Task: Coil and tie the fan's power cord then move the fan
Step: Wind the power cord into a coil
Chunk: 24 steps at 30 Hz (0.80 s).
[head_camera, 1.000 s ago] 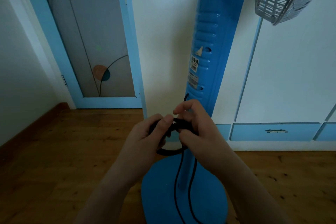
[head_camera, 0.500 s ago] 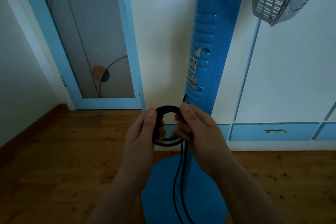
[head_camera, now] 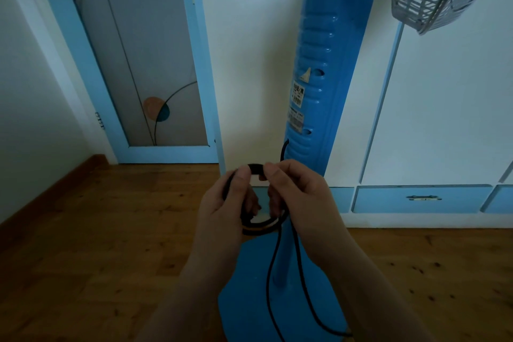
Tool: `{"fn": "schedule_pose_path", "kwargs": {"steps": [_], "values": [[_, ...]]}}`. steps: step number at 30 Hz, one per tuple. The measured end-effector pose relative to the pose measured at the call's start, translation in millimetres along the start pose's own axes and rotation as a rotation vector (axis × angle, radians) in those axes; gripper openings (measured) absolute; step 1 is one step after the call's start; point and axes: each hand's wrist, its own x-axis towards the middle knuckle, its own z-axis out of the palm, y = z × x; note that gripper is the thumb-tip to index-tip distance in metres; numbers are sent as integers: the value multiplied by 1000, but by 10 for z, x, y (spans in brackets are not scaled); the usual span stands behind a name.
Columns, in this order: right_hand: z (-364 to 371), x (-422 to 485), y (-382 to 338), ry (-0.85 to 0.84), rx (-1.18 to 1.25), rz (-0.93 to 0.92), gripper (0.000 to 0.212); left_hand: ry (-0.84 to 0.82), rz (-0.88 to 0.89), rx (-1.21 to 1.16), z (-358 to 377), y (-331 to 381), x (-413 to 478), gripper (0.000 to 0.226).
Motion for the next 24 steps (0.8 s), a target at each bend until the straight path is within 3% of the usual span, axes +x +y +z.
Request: {"fn": "schedule_pose_path", "kwargs": {"steps": [4,8,12,16,19,24], "values": [[60,-45,33,-67,225,142,25,133,-93,-175,-25,29,48,48],[73,-7,-4,-73,384,149,36,43,-137,-316,26,-7,37,43],[-32,10,-31,-60,151,90,31,-124,-266,-368,-68,26,50,32],[-68,1,-43,-152,-193,46,20,-179,-239,-94,-202,109,108,41],[-9,-4,-25,-103,-129,25,20,-97,-150,-42,-152,121,77,47],[-64,10,-18,-70,-44,58,27,65,-132,-201,-75,79,65,45]]}}
